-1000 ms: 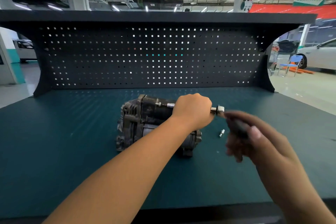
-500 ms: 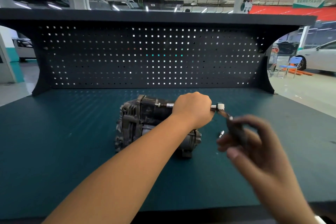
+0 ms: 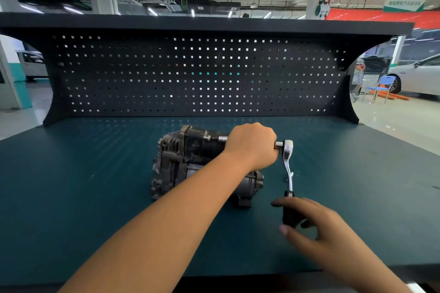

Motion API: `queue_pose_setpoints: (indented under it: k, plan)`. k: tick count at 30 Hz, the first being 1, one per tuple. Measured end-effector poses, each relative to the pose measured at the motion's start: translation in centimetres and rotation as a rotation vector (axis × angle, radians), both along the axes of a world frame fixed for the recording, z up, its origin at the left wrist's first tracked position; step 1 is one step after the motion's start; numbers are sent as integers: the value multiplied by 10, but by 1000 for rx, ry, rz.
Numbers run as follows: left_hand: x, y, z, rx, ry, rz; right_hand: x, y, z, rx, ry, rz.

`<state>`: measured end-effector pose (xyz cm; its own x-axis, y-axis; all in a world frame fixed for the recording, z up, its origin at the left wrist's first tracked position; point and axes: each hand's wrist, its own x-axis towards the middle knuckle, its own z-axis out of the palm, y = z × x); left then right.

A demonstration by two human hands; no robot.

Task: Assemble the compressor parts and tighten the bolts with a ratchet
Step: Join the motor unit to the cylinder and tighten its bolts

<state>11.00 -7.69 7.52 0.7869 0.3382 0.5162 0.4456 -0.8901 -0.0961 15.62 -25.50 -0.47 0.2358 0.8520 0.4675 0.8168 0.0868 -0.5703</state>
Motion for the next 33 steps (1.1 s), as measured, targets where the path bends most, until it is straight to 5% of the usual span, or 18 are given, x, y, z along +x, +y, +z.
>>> queue_pose_setpoints:
  k: [4, 7, 11, 17, 22, 29, 33]
  plan:
    - [0, 0, -3, 12, -14, 4, -17, -10, 41, 311, 243, 207]
    - [0, 0, 1, -21, -76, -11, -17, 11, 74, 486, 249, 101]
    - [-3, -1, -3, 56, -108, -19, -5, 41, 109, 563, 253, -119]
    - [-3, 2, -8, 124, -57, -41, 2, 37, 94, 608, 287, -122]
    - [-3, 1, 2, 38, -51, -39, -18, 20, 11, 710, -134, -224]
    - [-6, -2, 4, 22, 4, -53, 18, 27, -35, 264, -476, -289]
    - [-6, -2, 0, 34, 11, -45, 23, 30, -5, 532, -602, -208]
